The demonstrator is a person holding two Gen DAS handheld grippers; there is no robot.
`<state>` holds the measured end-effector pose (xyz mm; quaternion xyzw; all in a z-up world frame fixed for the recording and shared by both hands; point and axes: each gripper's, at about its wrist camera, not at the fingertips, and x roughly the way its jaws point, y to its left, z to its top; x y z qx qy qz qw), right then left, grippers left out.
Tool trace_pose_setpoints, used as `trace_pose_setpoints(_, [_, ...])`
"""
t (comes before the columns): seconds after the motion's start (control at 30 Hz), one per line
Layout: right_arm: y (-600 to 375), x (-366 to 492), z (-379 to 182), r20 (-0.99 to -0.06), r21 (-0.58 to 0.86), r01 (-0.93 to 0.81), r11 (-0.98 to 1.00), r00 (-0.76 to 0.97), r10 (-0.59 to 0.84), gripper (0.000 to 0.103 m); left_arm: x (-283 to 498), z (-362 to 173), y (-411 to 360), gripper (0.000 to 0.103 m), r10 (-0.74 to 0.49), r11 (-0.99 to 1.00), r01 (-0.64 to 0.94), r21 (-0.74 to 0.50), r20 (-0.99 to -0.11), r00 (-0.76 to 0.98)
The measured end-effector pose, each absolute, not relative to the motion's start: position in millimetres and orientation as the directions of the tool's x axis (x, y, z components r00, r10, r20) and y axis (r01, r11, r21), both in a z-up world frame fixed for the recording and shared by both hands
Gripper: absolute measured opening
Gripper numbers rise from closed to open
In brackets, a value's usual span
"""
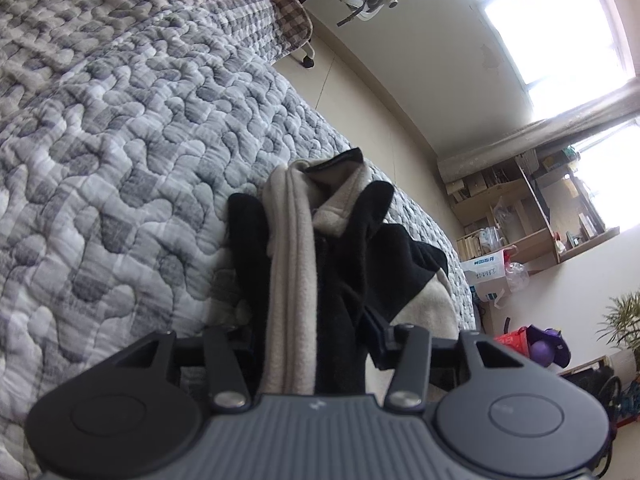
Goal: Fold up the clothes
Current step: 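Hold the folded bundle with both tools and lift it off the bed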
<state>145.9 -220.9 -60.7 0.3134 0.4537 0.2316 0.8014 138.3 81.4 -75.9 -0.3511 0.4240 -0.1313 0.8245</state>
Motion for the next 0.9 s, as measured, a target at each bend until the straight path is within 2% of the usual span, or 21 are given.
trace_pose_setpoints(0.13, [-210,144,-60,-0.591,0.674,-0.115,0.729,0.507,0.627,0.051,138,-75,76,0.050,-0.498,0.740,-0.061,-0.670,-0.606,0.620])
trace_pose_setpoints(0.23, [-209,143,-57,-0.580,0.674,-0.117,0.729,0.527,0.621,0.045,137,-73,75,0.048,-0.485,0.748,-0.066,-0.661,-0.611,0.626])
trace_pose_setpoints(0.3, [-207,141,-54,-0.571,0.672,-0.125,0.730,0.540,0.618,0.042,135,-71,73,0.039,-0.460,0.769,-0.065,-0.636,-0.622,0.634])
trace_pose_setpoints(0.4, [-198,138,-44,-0.559,0.645,-0.158,0.747,0.569,0.603,0.041,132,-64,71,0.032,-0.434,0.791,-0.058,-0.609,-0.625,0.649])
trace_pose_setpoints(0.63, [-185,131,-27,-0.522,0.599,-0.220,0.770,0.622,0.583,0.040,123,-44,64,0.031,-0.361,0.843,-0.035,-0.537,-0.614,0.702])
trace_pose_setpoints(0.9, [-171,130,-25,-0.532,0.552,-0.243,0.797,0.633,0.562,0.039,117,-41,67,0.032,-0.320,0.867,-0.047,-0.496,-0.627,0.711])
